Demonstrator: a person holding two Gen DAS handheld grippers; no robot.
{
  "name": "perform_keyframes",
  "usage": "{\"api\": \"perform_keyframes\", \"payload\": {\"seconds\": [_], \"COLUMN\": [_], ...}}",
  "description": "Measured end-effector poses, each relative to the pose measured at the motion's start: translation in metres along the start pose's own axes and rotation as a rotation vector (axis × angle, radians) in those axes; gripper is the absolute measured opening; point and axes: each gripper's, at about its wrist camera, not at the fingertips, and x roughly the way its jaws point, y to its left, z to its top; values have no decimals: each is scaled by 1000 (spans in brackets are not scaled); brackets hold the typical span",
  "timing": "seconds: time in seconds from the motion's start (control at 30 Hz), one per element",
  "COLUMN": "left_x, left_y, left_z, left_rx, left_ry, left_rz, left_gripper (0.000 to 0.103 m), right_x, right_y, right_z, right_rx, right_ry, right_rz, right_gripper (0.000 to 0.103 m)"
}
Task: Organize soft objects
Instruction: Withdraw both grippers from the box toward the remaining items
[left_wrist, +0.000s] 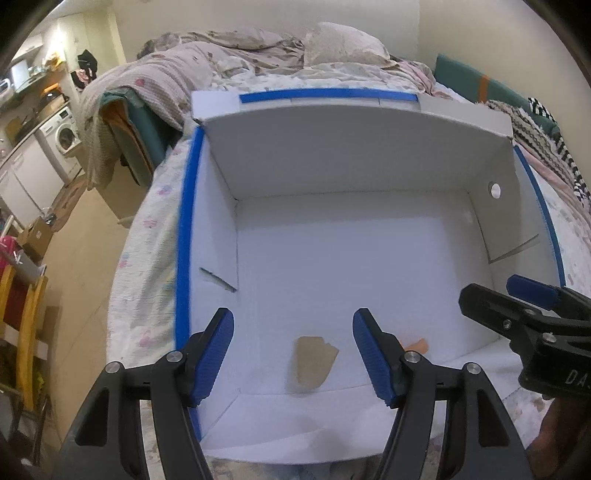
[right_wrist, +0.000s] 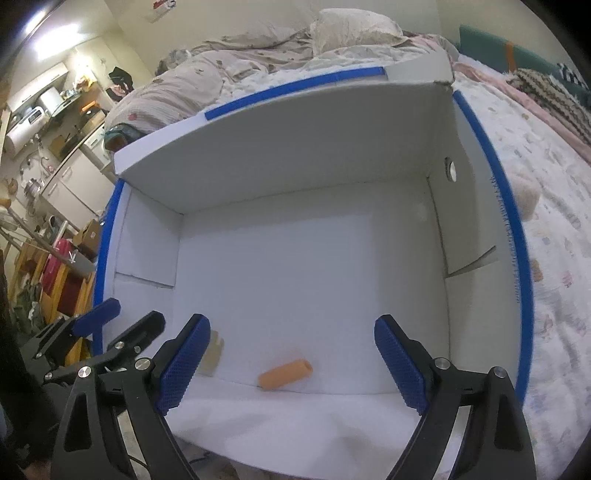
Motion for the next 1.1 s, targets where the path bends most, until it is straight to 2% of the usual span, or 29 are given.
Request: {"api": "perform_keyframes", "payload": {"seconds": [0.17,0.37,0.5,0.77,1.1], "left_x": [-18,-37,-50,-64,-63], "left_y": [13,24,34,50,69], "left_z": [-6,-15,-26,-53,-77], "left_rx": [-47,-54,-73,-101,-141], "left_ry": [-21,-38,-42,-27,9], "left_rz": [-9,21,14,25,52], "left_gripper": [64,64,64,64,64], "right_x": [-13,-34,-48,-62,-65], "right_y": [4,6,7,14,4], "right_z": [-6,-14,-25,-53,-78], "right_rx": [4,4,16,-16,12], "right_ry": [-15,-44,-57,-49,-16], "right_rz": [-1,-15,-6,-16,-38], "right_gripper": [96,96,96,96,96]}}
